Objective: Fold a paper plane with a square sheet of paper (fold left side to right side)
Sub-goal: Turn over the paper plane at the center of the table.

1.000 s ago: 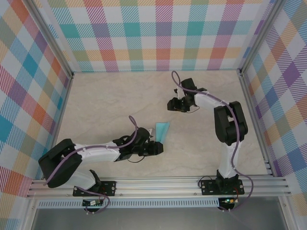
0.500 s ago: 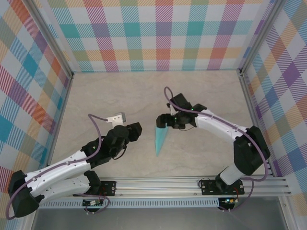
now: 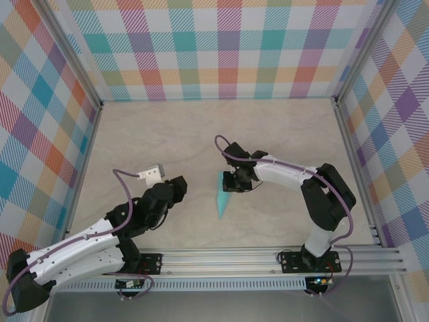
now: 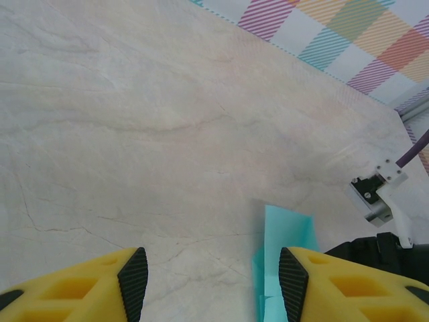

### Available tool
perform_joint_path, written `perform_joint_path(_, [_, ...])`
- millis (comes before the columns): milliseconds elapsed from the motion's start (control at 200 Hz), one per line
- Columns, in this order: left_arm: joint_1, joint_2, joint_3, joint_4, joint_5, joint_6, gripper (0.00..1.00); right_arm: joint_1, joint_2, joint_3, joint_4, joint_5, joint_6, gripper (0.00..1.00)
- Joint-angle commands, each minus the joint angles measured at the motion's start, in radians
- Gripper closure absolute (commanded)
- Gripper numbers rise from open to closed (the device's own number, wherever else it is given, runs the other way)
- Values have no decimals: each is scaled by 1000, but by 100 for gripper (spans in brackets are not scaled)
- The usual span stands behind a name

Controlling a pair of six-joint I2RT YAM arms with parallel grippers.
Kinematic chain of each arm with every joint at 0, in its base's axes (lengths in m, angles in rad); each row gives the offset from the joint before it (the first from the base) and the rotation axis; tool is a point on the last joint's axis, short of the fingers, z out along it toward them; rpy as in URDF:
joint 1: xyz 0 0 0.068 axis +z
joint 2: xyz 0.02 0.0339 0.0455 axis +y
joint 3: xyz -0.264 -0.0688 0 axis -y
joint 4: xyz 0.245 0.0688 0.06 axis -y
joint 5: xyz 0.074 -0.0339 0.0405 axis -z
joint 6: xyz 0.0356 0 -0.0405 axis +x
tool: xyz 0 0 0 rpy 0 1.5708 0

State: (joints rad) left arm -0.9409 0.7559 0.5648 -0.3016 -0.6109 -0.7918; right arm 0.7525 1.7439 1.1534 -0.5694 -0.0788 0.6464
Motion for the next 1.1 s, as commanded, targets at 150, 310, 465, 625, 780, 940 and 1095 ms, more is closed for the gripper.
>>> perform_joint_path(150, [-4,-6,-13,-15,-29,4,43,7,-138,-6,104,-167,-76,100])
perform_joint_path(310, [-4,-2,-11,-20,-25,5,43,-95,-149,-174,221,-293,-88,100])
perform_joint_path(465, [-4,8,2,-36,-28,5,42,-184,-58,-253,247,-301,-149,91])
perform_joint_path(625, [-4,14,20,-51,-24,12,42,-240,-153,-259,128,-121,-193,65])
perform_joint_path(780, [-4,32,22,-35,-22,19,41,-240,-231,-184,-98,71,-231,50])
perform_joint_path(940, [-6,50,27,-27,-16,29,40,-192,-325,-181,-201,106,-151,45])
perform_joint_path(1095, [-6,48,17,-11,-13,42,39,-91,-369,-207,-162,37,-42,44])
